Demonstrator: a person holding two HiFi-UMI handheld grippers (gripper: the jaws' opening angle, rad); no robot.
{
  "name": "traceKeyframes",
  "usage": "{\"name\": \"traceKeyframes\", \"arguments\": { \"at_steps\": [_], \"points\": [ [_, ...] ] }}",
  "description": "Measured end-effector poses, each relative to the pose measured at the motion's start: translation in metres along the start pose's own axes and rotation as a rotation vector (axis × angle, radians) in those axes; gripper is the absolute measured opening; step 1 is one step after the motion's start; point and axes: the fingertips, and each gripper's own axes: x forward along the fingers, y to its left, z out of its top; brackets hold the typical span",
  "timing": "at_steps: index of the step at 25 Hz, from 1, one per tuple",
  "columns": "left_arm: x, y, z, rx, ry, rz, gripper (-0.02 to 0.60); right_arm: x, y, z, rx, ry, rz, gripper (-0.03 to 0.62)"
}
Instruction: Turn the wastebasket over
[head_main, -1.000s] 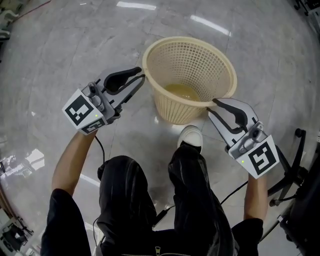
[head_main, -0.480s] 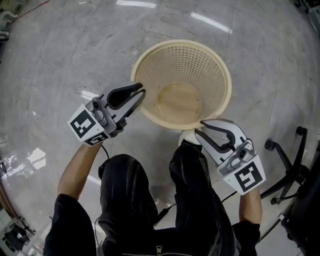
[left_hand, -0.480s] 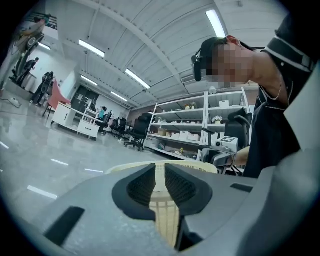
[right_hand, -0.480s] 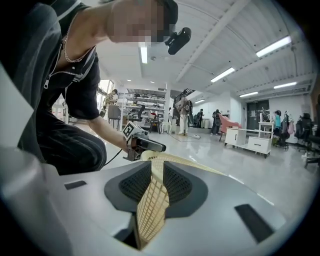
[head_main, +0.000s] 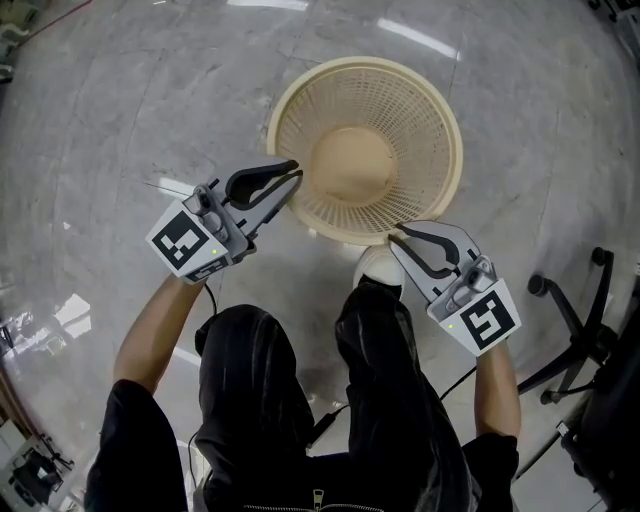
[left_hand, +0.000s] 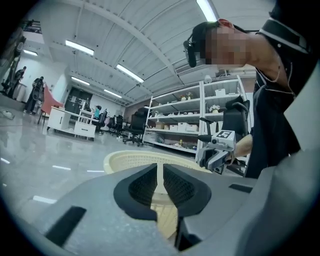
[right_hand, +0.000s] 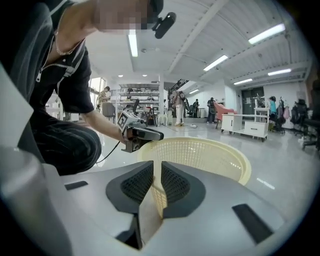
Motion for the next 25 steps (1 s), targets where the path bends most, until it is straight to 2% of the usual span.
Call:
{"name": "traceKeyframes", "arguments": {
  "at_steps": [2,4,8,12,15,19,23,25],
  "points": [
    [0.007,0.012,0.005,0.034,-0.028,0.019,0.033,0.005,-0.011,-0.004,0.061,0.012,-0.019,0.051],
    [0.015,0.025,0.008,0.064,-0.021,0.05,0.028,0.012,-0.024,0.001,0.067,-0.006,-0.033,0.049],
    [0.031,0.05,0.013,0.049,-0.03,0.1,0.026,0.019,-0.049,0.007,0.06,-0.028,-0.05,0.049],
    [0.043,0.073,0.018,0.065,-0.049,0.144,0.015,0.029,-0.071,0.018,0.054,-0.094,-0.046,0.049],
    [0.054,0.085,0.021,0.09,-0.04,0.158,0.012,0.033,-0.086,0.019,0.067,-0.09,-0.059,0.049],
    [0.06,0.091,0.021,0.088,-0.007,0.153,0.006,0.035,-0.09,0.019,0.068,-0.07,-0.075,0.049],
    [0.048,0.092,0.028,0.082,-0.004,0.179,0.006,0.022,-0.097,0.05,0.094,-0.134,-0.155,0.038],
    [0.042,0.089,0.043,0.109,-0.024,0.185,0.006,0.019,-0.106,0.07,0.102,-0.153,-0.196,0.038]
  ]
}}
